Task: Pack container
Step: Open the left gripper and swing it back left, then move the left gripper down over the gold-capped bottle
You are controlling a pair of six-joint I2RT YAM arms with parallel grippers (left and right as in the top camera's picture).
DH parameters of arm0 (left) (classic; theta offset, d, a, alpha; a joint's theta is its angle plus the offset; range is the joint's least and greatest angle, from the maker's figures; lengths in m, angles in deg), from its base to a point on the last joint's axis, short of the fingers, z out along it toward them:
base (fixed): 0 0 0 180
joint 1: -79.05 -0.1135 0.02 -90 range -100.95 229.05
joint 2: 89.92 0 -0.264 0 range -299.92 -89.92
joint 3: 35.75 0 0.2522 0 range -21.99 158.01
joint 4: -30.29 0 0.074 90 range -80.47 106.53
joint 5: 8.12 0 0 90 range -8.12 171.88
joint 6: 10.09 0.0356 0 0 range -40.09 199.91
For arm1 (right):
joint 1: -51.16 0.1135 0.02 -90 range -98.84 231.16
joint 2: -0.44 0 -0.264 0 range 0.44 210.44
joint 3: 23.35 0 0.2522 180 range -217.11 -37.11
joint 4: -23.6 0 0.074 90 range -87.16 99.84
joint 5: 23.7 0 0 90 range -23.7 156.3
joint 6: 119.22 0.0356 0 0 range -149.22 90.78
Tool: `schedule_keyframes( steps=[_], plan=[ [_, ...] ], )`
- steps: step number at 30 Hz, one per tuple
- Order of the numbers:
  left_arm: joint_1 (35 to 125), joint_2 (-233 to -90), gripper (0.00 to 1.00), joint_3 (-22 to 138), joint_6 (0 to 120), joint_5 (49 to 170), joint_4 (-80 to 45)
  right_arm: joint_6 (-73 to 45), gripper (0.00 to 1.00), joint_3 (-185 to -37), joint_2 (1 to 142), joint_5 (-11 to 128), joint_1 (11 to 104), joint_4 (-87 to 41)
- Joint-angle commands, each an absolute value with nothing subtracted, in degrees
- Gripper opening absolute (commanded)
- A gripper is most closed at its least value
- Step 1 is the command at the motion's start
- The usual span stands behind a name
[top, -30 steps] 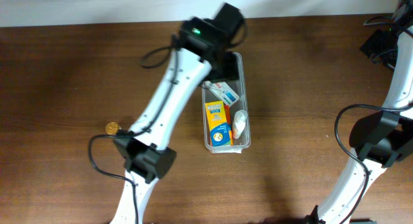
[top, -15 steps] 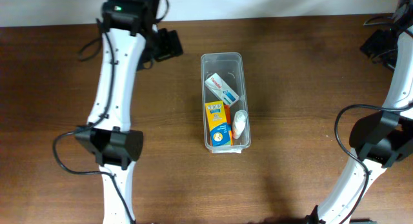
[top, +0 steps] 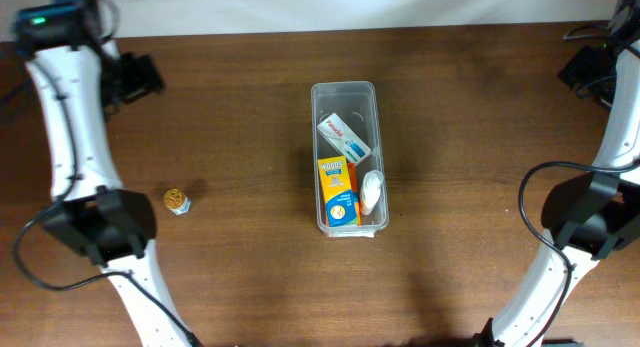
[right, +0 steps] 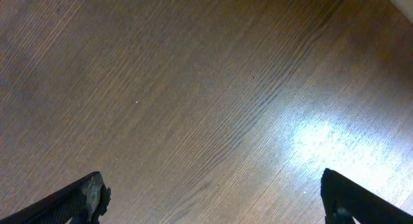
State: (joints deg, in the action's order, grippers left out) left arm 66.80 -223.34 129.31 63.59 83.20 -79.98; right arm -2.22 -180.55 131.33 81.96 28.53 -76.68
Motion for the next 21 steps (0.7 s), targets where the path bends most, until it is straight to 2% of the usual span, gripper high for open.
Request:
schedule_keyframes(
  steps=[1, 9, 21],
  plan=[
    [62.93, -222.99, 1.0, 127.74, 68.62, 88.71, -80.2, -1.98, 0.98, -180.57, 131.09, 83.08, 28.6, -76.66],
    [62.36, -218.8, 0.99, 115.74, 71.9, 90.56, -80.2, -1.98, 0.98, -180.57, 131.09, 83.08, 28.6, -76.66],
    [64.46, -202.36, 0.99, 91.52, 76.03, 92.38, -80.2, -1.98, 0.98, -180.57, 131.09, 83.08, 28.6, -76.66]
  ],
)
